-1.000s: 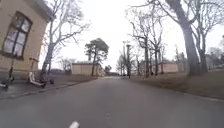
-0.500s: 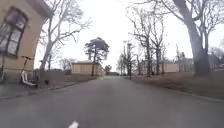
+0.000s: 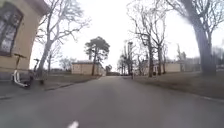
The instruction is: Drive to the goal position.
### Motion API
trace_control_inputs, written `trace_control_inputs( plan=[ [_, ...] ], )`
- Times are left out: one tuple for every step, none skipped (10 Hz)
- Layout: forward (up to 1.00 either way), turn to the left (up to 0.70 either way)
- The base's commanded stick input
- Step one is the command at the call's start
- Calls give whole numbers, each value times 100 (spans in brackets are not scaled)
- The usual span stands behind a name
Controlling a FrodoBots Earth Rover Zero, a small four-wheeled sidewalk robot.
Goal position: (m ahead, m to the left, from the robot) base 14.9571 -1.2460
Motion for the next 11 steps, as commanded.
trace_control_inputs(
  plan=[
    [100, 0],
    [100, 0],
    [100, 0],
    [100, 0],
    [100, 0],
    [100, 0],
    [100, 0],
    [100, 0],
    [100, 0],
    [100, 0],
    [100, 0]
  ],
)
